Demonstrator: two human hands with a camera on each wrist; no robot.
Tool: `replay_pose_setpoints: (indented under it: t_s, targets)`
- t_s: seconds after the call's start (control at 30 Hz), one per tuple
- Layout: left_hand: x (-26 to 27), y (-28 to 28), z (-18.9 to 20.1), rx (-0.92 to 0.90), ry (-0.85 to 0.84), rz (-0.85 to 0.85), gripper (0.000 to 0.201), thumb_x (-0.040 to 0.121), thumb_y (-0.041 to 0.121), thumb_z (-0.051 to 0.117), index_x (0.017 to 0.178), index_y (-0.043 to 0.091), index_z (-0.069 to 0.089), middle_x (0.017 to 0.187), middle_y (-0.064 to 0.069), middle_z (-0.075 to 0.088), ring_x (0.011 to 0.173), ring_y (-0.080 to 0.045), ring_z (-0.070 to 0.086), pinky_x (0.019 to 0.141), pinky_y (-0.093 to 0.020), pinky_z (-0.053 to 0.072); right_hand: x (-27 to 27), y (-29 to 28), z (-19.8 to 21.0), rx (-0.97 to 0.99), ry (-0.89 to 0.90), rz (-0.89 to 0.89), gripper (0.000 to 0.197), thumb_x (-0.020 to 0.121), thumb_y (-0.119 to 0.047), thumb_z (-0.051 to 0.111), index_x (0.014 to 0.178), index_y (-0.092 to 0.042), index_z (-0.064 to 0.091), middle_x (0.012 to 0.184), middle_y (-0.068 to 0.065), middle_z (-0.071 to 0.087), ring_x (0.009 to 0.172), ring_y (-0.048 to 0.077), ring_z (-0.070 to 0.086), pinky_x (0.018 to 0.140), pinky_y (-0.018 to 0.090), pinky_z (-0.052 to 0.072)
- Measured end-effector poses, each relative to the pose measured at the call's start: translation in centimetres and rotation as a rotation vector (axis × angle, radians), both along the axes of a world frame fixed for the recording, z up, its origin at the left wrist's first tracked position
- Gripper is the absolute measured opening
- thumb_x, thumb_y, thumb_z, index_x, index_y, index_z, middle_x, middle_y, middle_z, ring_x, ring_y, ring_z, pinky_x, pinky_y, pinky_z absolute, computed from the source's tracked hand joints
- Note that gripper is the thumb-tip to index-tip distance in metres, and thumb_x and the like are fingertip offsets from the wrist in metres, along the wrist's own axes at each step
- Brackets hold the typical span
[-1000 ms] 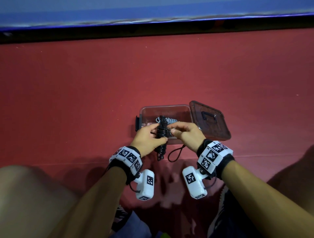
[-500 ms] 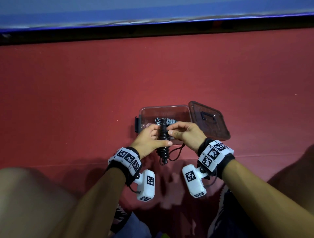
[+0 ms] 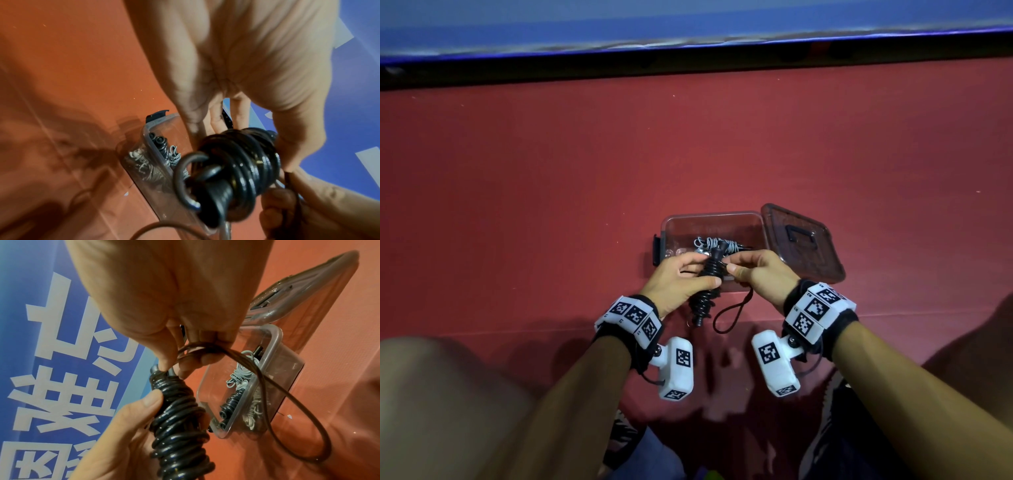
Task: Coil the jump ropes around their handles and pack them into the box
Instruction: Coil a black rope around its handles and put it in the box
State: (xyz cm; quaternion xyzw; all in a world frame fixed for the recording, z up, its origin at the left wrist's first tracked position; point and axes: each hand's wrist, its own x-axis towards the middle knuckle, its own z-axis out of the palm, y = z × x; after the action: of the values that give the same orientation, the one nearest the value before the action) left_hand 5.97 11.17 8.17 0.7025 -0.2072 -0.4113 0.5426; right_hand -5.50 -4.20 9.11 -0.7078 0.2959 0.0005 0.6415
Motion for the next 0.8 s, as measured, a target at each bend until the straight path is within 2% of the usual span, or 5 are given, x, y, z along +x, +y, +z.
replay_pose_setpoints:
  t_s: [0.13, 0.23, 0.53, 0.67, 0.8]
  targets:
    - [0.17, -0.13, 0.08, -0.011, 0.068, 0.043, 0.039, 0.084, 0.005, 0.078, 0.120, 0.015, 0.069, 0.116, -0.012, 0.073, 0.109, -0.023, 0.070, 0.096, -0.034, 0.055, 0.04, -0.24, 0.03, 0.009, 0.019, -0.051, 0.010, 0.097, -0.014, 0.063, 0.095, -0.014, 0.074, 0.059, -0.013, 0.061, 0.060, 0.008, 0.049, 0.066, 0.025, 0.042]
    - [0.31, -0.20, 0.26, -0.029, 0.126, 0.065, 0.037, 0.090, -0.002, 0.069, 0.125, 0.007, 0.062, 0.112, -0.015, 0.073, 0.096, -0.022, 0.072, 0.084, -0.031, 0.058, -0.11, -0.26, -0.08, 0.019, 0.010, -0.019, 0.016, 0.095, -0.027, 0.067, 0.095, -0.016, 0.078, 0.062, -0.004, 0.053, 0.064, 0.021, 0.041, 0.069, 0.033, 0.036]
    - [0.18, -0.04, 0.64, -0.005, 0.135, 0.000, 0.036, 0.097, 0.004, 0.062, 0.128, 0.021, 0.059, 0.121, -0.003, 0.071, 0.099, -0.020, 0.071, 0.088, -0.056, 0.055, -0.01, -0.12, -0.07, 0.057, -0.067, -0.053, 0.016, 0.096, -0.016, 0.064, 0.106, -0.011, 0.075, 0.070, -0.011, 0.069, 0.057, -0.004, 0.056, 0.064, 0.015, 0.038]
    - [0.28, -0.17, 0.50, -0.009, 0.164, 0.029, 0.036, 0.099, 0.000, 0.056, 0.130, 0.018, 0.057, 0.124, -0.007, 0.069, 0.100, -0.020, 0.070, 0.087, -0.050, 0.052, 0.20, 0.09, -0.08, 0.126, -0.095, -0.065, 0.031, 0.099, -0.018, 0.060, 0.073, -0.020, 0.077, 0.066, -0.003, 0.061, 0.058, 0.011, 0.039, 0.057, 0.024, 0.029]
    - [0.17, -0.32, 0.41, -0.034, 0.226, 0.045, 0.035, 0.098, -0.004, 0.054, 0.131, 0.006, 0.055, 0.125, -0.015, 0.068, 0.092, -0.017, 0.070, 0.066, -0.031, 0.058, 0.04, 0.03, 0.00, 0.077, -0.097, -0.059, 0.030, 0.096, -0.012, 0.062, 0.071, -0.021, 0.076, 0.066, -0.004, 0.062, 0.060, 0.013, 0.037, 0.058, 0.028, 0.030]
